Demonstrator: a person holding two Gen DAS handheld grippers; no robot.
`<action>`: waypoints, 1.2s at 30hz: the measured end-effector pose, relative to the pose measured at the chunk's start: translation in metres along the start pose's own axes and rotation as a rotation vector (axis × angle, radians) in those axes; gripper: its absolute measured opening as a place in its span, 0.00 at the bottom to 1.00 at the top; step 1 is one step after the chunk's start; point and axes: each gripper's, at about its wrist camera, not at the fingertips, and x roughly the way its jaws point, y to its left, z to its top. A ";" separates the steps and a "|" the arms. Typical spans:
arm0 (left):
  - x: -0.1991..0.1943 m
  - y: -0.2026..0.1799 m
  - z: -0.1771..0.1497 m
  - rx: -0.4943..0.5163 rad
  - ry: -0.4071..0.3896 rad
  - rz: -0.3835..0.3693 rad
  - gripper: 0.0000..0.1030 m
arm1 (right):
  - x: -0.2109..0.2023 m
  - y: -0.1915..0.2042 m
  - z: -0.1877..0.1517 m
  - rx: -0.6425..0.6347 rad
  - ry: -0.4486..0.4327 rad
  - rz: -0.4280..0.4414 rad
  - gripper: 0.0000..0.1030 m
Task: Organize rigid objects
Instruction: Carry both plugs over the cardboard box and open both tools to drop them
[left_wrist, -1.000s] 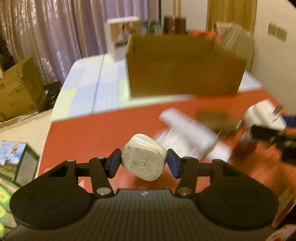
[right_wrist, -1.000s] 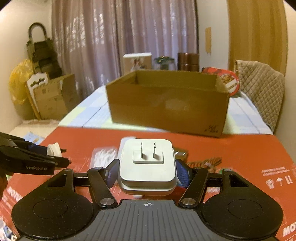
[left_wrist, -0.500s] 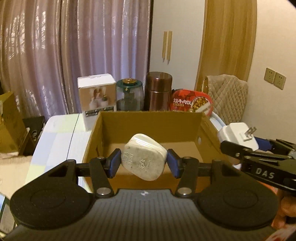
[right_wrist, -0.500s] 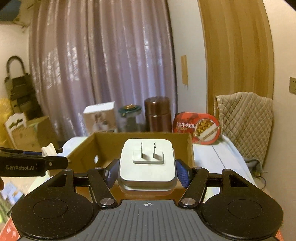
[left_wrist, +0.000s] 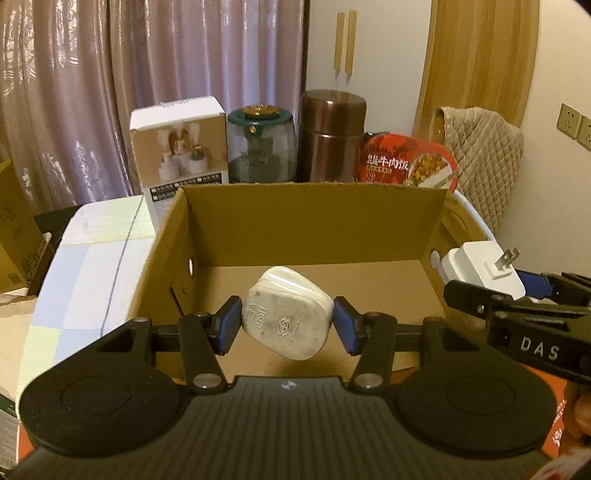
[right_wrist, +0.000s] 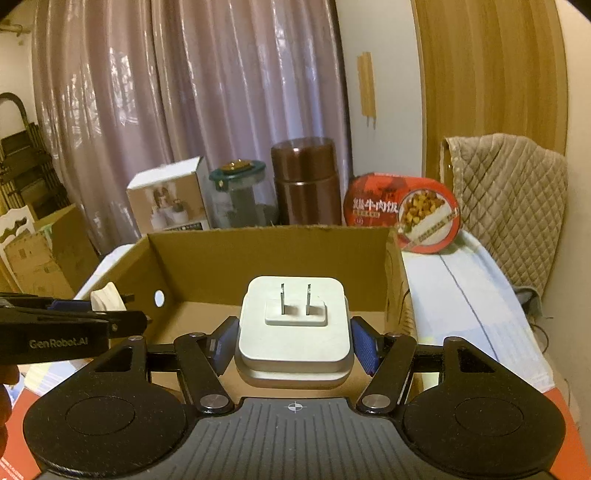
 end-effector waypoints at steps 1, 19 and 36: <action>0.003 -0.001 0.000 0.001 0.003 -0.001 0.47 | 0.002 -0.001 0.000 -0.001 0.004 0.000 0.59; -0.011 -0.011 0.008 0.015 -0.046 0.012 0.53 | 0.006 -0.006 -0.002 -0.005 0.001 0.003 0.60; -0.018 -0.008 0.000 -0.007 -0.066 0.003 0.54 | 0.008 -0.011 -0.001 0.018 -0.010 -0.009 0.61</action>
